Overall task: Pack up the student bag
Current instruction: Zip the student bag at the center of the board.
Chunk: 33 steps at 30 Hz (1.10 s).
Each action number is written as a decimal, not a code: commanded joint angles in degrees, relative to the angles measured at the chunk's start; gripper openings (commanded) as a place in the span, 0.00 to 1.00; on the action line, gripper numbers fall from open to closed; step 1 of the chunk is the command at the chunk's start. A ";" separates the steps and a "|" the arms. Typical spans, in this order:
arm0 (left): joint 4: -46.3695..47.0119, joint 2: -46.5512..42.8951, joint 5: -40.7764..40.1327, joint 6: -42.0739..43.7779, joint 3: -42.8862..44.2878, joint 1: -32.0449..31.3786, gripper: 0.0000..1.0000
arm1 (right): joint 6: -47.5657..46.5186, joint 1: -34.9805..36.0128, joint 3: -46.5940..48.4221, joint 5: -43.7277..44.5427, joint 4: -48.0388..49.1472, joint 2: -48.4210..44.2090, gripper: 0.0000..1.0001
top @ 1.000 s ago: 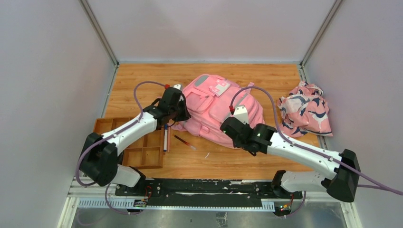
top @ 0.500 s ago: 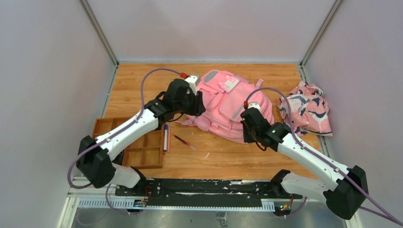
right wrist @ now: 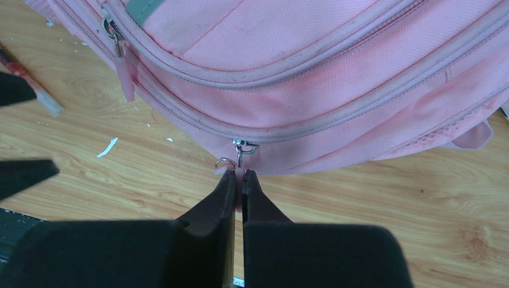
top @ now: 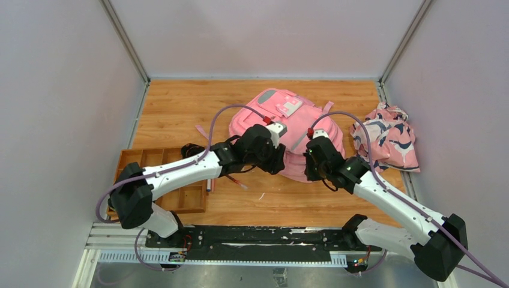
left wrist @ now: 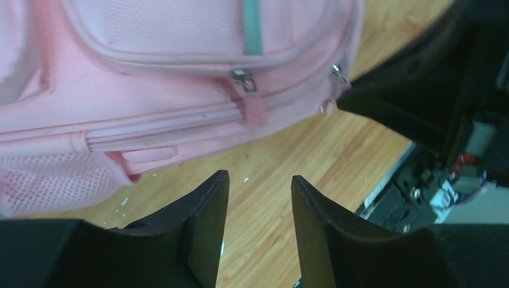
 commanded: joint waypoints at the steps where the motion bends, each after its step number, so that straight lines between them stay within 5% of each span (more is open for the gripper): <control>1: -5.28 2.22 -11.77 -8.44 6.16 0.36 0.49 | 0.06 -0.67 0.27 -1.89 0.67 -0.07 0.00; 8: 6.60 -4.21 -16.76 -33.10 -4.77 0.65 0.60 | 0.69 -0.63 0.83 -2.82 0.62 0.53 0.00; 20: 19.99 -3.34 -14.35 -62.23 -14.10 2.65 0.62 | 1.25 -0.63 1.68 -3.72 0.54 2.05 0.00; 33: 23.21 4.22 -14.14 -67.54 -12.54 2.73 0.60 | 1.51 -0.64 2.08 -3.09 -0.93 1.03 0.00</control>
